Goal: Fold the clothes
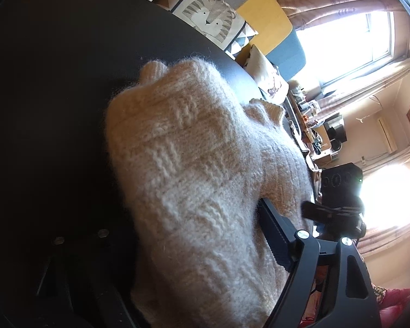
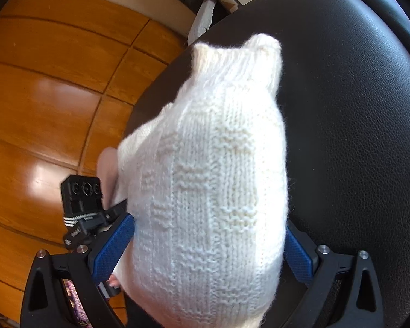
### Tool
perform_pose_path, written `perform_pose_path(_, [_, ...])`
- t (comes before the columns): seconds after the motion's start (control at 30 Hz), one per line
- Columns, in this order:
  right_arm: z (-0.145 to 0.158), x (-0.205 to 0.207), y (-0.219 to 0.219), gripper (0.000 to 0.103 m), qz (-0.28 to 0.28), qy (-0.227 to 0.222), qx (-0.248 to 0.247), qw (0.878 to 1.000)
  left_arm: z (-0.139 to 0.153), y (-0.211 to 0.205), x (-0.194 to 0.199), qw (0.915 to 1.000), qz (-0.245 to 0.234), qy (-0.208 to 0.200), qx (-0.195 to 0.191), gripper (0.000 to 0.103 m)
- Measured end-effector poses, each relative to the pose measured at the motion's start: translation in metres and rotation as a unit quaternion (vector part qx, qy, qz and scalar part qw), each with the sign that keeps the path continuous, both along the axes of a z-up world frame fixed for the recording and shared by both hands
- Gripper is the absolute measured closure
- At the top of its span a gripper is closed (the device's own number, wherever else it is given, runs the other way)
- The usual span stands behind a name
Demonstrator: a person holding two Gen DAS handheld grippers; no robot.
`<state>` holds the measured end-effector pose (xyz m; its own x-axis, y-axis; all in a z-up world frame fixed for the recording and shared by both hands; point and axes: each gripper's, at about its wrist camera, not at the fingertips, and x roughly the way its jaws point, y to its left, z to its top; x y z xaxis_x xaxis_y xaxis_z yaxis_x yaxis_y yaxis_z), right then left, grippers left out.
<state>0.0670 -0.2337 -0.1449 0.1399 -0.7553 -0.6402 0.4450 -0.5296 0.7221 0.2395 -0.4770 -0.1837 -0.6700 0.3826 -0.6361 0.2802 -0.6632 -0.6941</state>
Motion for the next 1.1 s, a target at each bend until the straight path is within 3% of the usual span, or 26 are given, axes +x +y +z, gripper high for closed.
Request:
perform_pose_path(0.07, [0.002,0.002,-0.003,0.018,0.007,0.014,0.016,1.000,0.001,0.002,-0.001,1.0000,0.005,-0.003,-0.007,0.024])
perform_pose_path(0.23, [-0.002,0.000,0.002,0.035,0.000,0.003,0.000,1.000,0.005,0.009,-0.002,0.9992,0.013,-0.012,-0.036,0.027])
perform_pose_path(0.3, [-0.002,0.001,0.001,0.039,-0.001,0.003,-0.001,1.000,0.007,0.012,-0.002,0.9992,0.013,-0.011,-0.037,0.042])
perform_pose_path(0.33, [0.000,0.002,0.001,0.041,-0.002,0.008,0.000,1.000,0.009,0.014,-0.002,0.9992,0.018,-0.010,-0.035,0.044])
perform_pose_path(0.47, [0.016,0.007,0.005,0.048,0.001,0.057,0.010,0.998,0.028,0.030,0.003,0.9939,0.027,-0.002,-0.107,0.061])
perform_pose_path(0.77, [0.066,0.039,0.006,0.052,0.018,0.173,0.016,0.985,0.048,0.053,0.031,0.9870,0.057,0.029,-0.147,0.067])
perform_pose_path(1.0, [0.117,0.072,0.002,0.052,0.043,0.246,-0.003,0.968,0.089,0.053,0.073,0.9765,0.105,0.083,-0.169,0.067])
perform_pose_path(1.1, [0.142,0.088,-0.023,0.052,0.067,0.267,-0.021,0.961,0.108,0.042,0.098,0.9694,0.139,0.099,-0.176,0.067])
